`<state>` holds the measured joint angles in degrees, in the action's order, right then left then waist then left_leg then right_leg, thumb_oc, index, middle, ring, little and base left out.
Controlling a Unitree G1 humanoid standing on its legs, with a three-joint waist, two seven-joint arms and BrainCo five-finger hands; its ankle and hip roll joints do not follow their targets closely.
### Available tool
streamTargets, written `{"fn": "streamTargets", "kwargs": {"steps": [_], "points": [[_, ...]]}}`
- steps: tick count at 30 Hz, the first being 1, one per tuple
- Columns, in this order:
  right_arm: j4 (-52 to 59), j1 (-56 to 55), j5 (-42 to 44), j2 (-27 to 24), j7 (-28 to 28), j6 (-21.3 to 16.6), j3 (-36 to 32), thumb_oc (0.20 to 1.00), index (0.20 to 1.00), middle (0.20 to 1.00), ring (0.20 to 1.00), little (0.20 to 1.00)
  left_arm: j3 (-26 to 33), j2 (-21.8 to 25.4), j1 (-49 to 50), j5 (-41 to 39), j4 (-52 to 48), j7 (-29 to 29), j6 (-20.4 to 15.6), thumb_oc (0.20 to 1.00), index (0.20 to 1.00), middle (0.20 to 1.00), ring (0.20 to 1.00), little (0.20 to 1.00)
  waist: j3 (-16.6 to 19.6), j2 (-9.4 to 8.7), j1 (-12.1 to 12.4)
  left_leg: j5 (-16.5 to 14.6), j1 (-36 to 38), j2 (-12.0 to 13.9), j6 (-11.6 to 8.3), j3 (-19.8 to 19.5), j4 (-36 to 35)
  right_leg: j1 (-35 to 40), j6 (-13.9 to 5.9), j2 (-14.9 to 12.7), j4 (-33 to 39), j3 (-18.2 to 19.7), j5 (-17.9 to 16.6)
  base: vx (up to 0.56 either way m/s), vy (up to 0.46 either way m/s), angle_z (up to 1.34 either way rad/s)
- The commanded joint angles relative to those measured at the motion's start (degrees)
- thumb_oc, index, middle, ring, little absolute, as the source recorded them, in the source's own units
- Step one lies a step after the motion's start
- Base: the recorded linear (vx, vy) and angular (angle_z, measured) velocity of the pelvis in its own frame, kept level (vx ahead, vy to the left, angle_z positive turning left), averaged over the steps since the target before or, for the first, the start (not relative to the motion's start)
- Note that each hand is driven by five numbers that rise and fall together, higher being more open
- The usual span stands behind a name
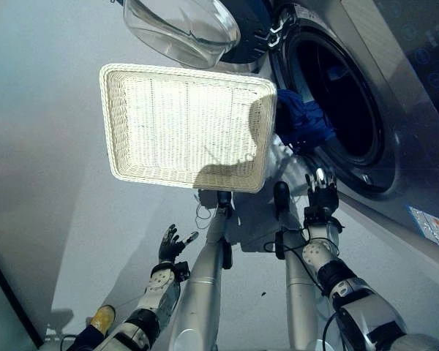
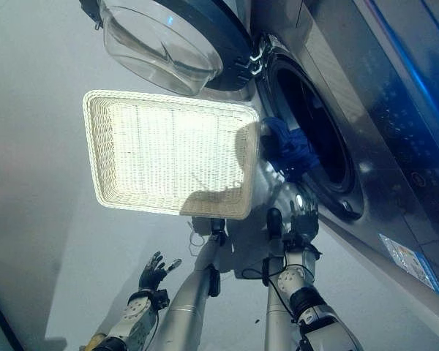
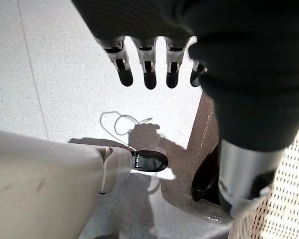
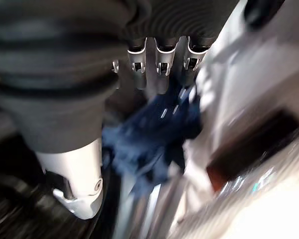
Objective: Put the clothes into the washing machine.
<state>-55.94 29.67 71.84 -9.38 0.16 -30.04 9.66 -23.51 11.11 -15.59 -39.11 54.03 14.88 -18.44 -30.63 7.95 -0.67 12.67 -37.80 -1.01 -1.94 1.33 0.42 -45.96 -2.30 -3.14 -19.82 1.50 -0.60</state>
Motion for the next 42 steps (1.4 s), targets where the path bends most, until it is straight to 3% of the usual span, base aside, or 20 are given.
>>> {"fn": "streamTargets", "kwargs": {"steps": [1, 8, 14, 17, 24, 30, 35, 39, 42], "points": [[0.3, -2.1, -3.6, -0.4, -4.5, 4.3, 0.2, 1.000, 1.000, 1.000, 1.000, 1.000, 1.6, -1.6, 0.6, -0.5, 2.5, 0.6, -1.3, 1.000, 1.000, 1.000, 1.000, 1.000, 0.8, 1.84, -1.0, -1.6, -2.0, -4.0, -0.05, 0.3, 4.3, 2.9, -0.44, 0.2, 10.1, -3.8, -8.7, 0.00, 0.009, -0.04], [-9.7, 4.3, 0.1, -2.6, -6.6, 8.7, -3.7, 1.000, 1.000, 1.000, 1.000, 1.000, 1.0, -2.4, -1.4, -0.7, 3.9, 0.7, -1.8, 1.000, 1.000, 1.000, 1.000, 1.000, 0.8, 3.13, 0.3, -1.5, -5.9, -4.1, 0.01, -0.4, 6.5, -1.0, -0.70, 0.2, 8.6, -3.5, -8.7, 0.01, -0.009, -0.04], [-15.1, 12.5, 0.7, -7.7, -9.9, 10.3, -7.1, 1.000, 1.000, 1.000, 1.000, 1.000, -1.5, -2.8, -3.1, -1.0, 2.5, 2.0, -2.5, 1.000, 1.000, 1.000, 1.000, 1.000, 0.8, 5.24, 2.1, -0.8, -11.0, -3.8, -0.09, -1.3, 7.4, -6.4, -1.16, 0.3, 6.4, -3.4, -8.1, 0.02, -0.057, 0.02], [-15.5, 16.7, -3.4, -9.9, -13.5, 10.8, -6.8, 1.000, 1.000, 1.000, 1.000, 1.000, -3.0, -2.4, -3.7, -1.4, 0.1, 3.3, -2.5, 1.000, 1.000, 1.000, 1.000, 1.000, 0.8, 6.02, 3.2, -0.3, -14.3, -3.4, -0.27, -1.9, 7.2, -9.7, -1.41, 0.3, 5.5, -3.5, -7.9, 0.03, -0.077, 0.10], [-15.6, 22.2, -10.4, -13.4, -16.2, 12.5, -5.6, 1.000, 1.000, 1.000, 1.000, 1.000, -4.3, -0.9, -4.4, -1.5, -4.4, 4.9, -2.6, 1.000, 1.000, 1.000, 1.000, 1.000, 0.8, 6.61, 4.9, -0.4, -21.8, -2.8, -0.47, -2.9, 9.0, -16.9, -1.58, 0.4, 2.5, -3.6, -7.0, 0.04, -0.067, 0.06], [-14.5, 26.8, -14.6, -16.5, -13.8, 10.9, -3.8, 1.000, 1.000, 1.000, 1.000, 1.000, -5.6, 0.9, -4.7, -1.2, -8.5, 6.1, -1.9, 1.000, 1.000, 1.000, 1.000, 1.000, 0.8, 7.12, 6.0, -1.6, -27.1, -2.7, -0.61, -3.4, 12.2, -22.2, -1.53, 0.6, -1.7, -3.9, -5.2, 0.05, -0.086, 0.12], [-9.7, 29.9, -14.7, -17.7, -4.8, 6.2, -2.1, 1.000, 1.000, 1.000, 1.000, 1.000, -6.0, 2.6, -3.8, -1.0, -12.2, 6.8, -0.7, 1.000, 1.000, 1.000, 1.000, 1.000, 0.8, 7.26, 6.6, -1.6, -28.8, -2.6, -0.95, -4.0, 12.8, -24.0, -1.64, 0.4, -3.0, -4.2, -4.7, 0.02, -0.042, 0.04], [-4.0, 31.5, -16.6, -18.7, -3.6, 1.5, -0.8, 1.000, 1.000, 1.000, 1.000, 1.000, -5.8, 3.8, -2.3, -1.4, -14.2, 6.6, -0.5, 1.000, 1.000, 1.000, 1.000, 1.000, 0.8, 7.22, 6.5, -1.7, -28.8, -2.6, -1.20, -4.1, 12.5, -24.2, -1.65, 0.8, -2.5, -4.2, -4.9, 0.00, 0.000, 0.00], [-0.8, 32.2, -14.9, -19.2, -3.1, 0.6, -0.7, 1.000, 1.000, 1.000, 1.000, 1.000, -5.6, 4.2, -1.5, -1.4, -14.8, 6.3, -0.8, 1.000, 1.000, 1.000, 1.000, 1.000, 0.8, 7.12, 6.4, -1.8, -28.7, -2.7, -1.26, -4.1, 12.6, -24.0, -1.60, 1.0, -2.1, -4.2, -4.9, 0.00, 0.000, 0.00]]}}
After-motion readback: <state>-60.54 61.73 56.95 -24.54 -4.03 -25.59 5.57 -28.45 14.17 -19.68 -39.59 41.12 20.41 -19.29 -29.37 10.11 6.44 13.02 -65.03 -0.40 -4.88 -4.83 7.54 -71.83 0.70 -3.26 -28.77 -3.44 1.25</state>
